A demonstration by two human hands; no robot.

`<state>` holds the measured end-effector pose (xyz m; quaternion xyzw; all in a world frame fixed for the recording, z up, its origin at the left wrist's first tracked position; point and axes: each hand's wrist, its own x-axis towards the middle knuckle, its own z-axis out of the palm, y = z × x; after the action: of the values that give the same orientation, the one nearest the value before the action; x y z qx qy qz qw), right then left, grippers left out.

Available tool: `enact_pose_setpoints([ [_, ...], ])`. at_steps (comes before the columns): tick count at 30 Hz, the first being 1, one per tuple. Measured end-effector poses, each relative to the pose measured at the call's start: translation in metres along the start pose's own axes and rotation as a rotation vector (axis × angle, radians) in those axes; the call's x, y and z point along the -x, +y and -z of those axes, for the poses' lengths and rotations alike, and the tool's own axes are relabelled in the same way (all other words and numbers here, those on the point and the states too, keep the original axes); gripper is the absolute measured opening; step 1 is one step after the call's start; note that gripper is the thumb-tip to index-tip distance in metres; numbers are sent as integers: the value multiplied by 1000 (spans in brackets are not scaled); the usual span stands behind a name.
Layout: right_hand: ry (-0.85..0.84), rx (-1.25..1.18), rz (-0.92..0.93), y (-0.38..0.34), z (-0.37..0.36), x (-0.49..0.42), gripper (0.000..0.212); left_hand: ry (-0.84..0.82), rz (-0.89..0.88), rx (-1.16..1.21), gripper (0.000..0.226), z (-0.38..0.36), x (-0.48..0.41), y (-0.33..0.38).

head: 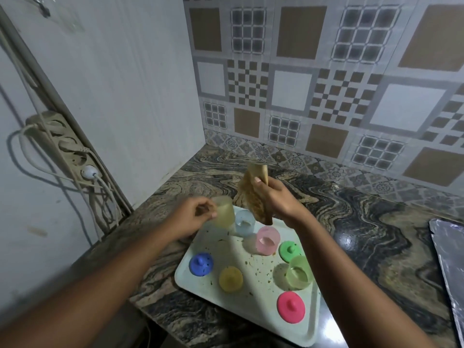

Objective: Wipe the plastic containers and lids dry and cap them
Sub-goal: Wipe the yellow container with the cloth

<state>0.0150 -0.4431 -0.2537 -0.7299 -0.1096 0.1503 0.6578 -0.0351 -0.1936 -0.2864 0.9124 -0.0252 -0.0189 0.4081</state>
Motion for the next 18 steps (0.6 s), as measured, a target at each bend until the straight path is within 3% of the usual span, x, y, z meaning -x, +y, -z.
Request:
enact_pose_setpoints([
  [4, -54, 24, 116, -21, -31, 0, 30, 130, 39, 337, 17, 20, -9, 52],
  [7, -18, -43, 181, -38, -40, -3, 26, 178, 19, 503, 44, 25, -8, 78],
  [10, 11, -122, 178, -51, -34, -6, 28, 85, -111, 251, 102, 32, -6, 71],
  [11, 3, -148, 160, -54, -30, -6, 29, 88, -140, 148, 112, 34, -6, 66],
  [15, -61, -238, 112, -58, -24, -6, 36, 192, -256, 178, 92, 39, -5, 64],
  [18, -54, -139, 174, -58, -32, -8, 53, 150, -229, 311, 76, 39, -4, 72],
])
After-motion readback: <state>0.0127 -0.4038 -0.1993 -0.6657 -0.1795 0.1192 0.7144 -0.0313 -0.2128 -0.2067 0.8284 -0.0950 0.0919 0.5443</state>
